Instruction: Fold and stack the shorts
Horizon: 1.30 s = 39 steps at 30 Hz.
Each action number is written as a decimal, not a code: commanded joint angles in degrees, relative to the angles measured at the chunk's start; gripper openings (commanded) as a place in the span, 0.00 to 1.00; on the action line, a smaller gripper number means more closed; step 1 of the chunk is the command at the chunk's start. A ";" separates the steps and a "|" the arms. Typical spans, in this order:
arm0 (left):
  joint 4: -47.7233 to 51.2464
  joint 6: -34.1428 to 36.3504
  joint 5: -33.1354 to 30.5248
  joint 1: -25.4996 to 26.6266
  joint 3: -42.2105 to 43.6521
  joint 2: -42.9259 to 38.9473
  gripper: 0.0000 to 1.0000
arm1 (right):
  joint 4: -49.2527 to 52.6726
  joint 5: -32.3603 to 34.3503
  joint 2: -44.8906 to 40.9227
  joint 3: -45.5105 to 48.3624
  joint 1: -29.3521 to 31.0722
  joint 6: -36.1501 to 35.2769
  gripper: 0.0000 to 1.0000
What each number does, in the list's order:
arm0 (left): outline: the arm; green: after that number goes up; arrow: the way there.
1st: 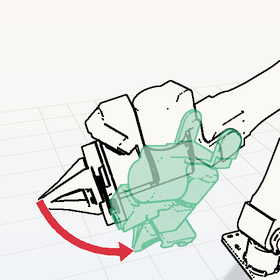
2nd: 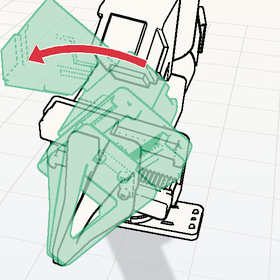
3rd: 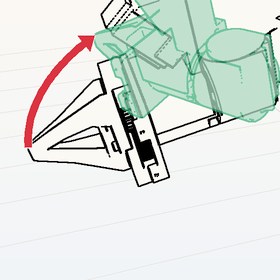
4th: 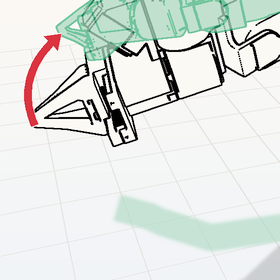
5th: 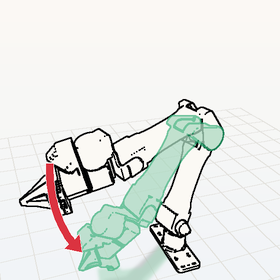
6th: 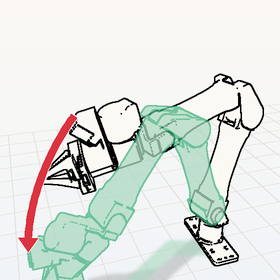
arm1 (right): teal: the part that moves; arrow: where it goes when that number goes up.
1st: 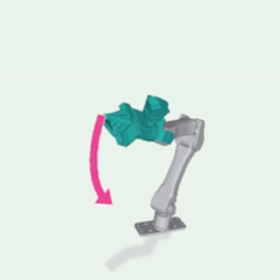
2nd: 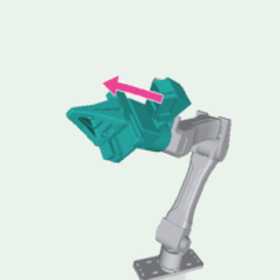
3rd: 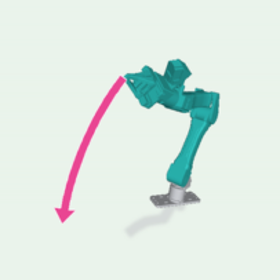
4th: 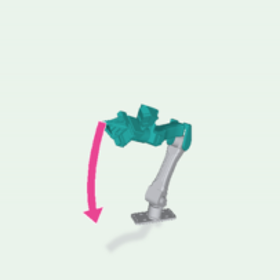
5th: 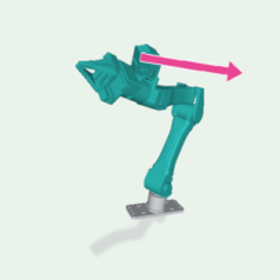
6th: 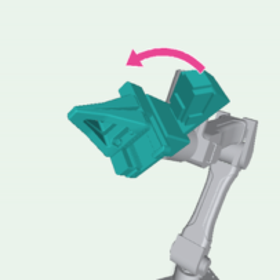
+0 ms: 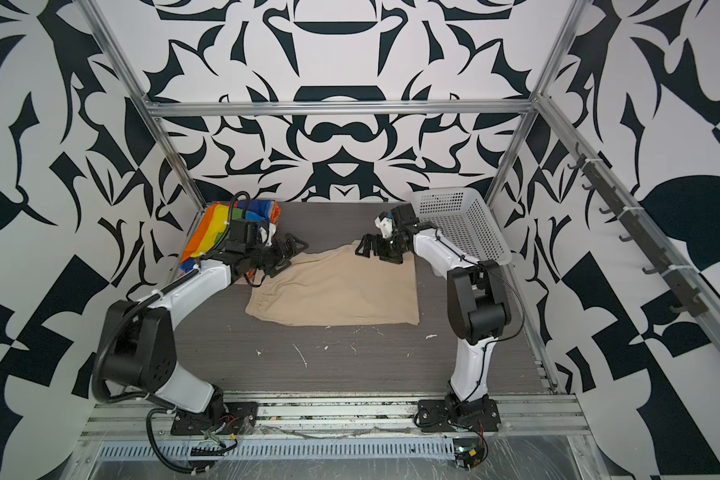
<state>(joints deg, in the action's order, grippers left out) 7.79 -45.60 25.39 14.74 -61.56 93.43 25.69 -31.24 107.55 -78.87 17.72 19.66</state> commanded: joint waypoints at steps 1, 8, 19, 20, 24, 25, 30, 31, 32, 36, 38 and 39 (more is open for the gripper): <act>1.16 0.52 0.46 -0.24 -1.57 4.14 0.99 | -4.47 -0.37 -1.18 7.72 0.95 2.56 1.00; 3.55 4.75 -1.61 -2.68 -4.07 9.78 0.99 | -1.82 3.95 -2.44 12.96 -0.68 0.57 1.00; 4.25 5.68 -3.22 -5.36 -6.63 17.18 0.99 | 4.54 14.62 -2.50 14.61 -8.91 -0.33 1.00; 4.25 5.49 -3.03 -5.08 -6.60 17.08 0.99 | 5.12 15.74 -2.33 14.02 -8.89 -0.72 1.00; 5.50 4.57 -1.24 -3.57 -4.96 10.39 1.00 | 8.15 20.83 -3.40 11.20 -8.91 -2.26 1.00; 6.78 5.30 -2.10 -2.97 -4.34 7.01 0.99 | 8.84 21.86 -4.02 10.66 -8.82 -2.42 1.00; 13.79 11.20 -10.19 -3.20 1.50 -6.48 0.99 | 10.90 24.20 -6.90 8.35 -6.99 -2.94 1.00; 14.85 12.18 -10.72 -4.46 3.72 -7.93 0.99 | 11.24 24.31 -7.21 7.91 -6.44 -3.16 1.00; 15.43 12.59 -10.73 -5.93 5.69 -8.88 0.99 | 11.54 24.43 -7.39 7.40 -5.71 -3.15 1.00; 15.32 13.08 -7.37 -12.79 14.54 -12.01 0.99 | 12.22 24.71 -7.79 6.36 -2.67 -3.72 1.00; 13.21 13.59 -8.37 -13.49 18.00 -13.20 1.00 | 12.36 24.66 -7.87 6.19 -1.66 -3.69 1.00; 12.55 13.78 -8.73 -13.44 19.12 -13.13 1.00 | 12.47 24.49 -7.87 6.14 -1.31 -3.73 1.00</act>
<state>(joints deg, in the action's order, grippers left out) 18.59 -33.76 17.26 1.19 -45.50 80.68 36.14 -7.88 101.36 -71.00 15.42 16.88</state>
